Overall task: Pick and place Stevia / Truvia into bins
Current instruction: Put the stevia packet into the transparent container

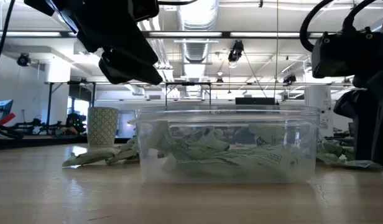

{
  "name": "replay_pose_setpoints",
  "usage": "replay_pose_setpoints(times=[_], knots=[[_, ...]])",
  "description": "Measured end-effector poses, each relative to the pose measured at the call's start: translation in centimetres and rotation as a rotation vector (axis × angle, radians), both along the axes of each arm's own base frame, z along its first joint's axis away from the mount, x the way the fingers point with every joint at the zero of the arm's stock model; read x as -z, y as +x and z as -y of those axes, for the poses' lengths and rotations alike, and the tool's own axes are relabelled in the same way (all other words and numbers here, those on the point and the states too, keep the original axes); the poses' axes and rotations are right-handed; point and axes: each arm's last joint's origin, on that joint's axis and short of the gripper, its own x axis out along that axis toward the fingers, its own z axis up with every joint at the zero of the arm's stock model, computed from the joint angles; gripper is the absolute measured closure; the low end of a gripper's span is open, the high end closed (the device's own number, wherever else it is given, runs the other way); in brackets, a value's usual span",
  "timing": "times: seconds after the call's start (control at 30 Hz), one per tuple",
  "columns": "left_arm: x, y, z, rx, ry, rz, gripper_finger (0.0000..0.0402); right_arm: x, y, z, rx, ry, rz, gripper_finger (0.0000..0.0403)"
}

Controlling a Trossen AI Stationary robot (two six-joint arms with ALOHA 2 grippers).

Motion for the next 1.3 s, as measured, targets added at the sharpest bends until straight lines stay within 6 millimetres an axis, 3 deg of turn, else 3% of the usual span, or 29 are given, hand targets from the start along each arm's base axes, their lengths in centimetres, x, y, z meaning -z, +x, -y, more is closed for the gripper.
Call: replay_pose_setpoints(times=[0.13, 0.37, 0.63, 1.0, 1.3], knots=[[-0.1, 0.0, 0.0, 0.004, -0.005, 0.002, 0.0244, 0.0, -0.1, 0.1, 0.023, -0.019, 0.008, 0.0262], [-0.6, -0.4, -0.1, 0.014, -0.012, -0.001, 0.0244, 0.0, -0.1, 0.1, -0.012, -0.050, 0.019, 0.0381], [-1.2, -2.0, -0.5, -0.011, -0.087, -0.126, 0.0244, -0.8, -0.3, 0.1, -0.037, -0.037, 0.040, 0.0389], [-1.4, -4.6, -0.4, -0.010, -0.116, -0.246, 0.0244, -5.2, 1.1, -1.0, -0.267, 0.011, 0.408, 0.0389], [-0.9, -4.5, -0.4, -0.046, -0.078, -0.247, 0.0244, -4.9, 2.8, -0.3, -0.263, -0.010, 0.481, 0.0390]])
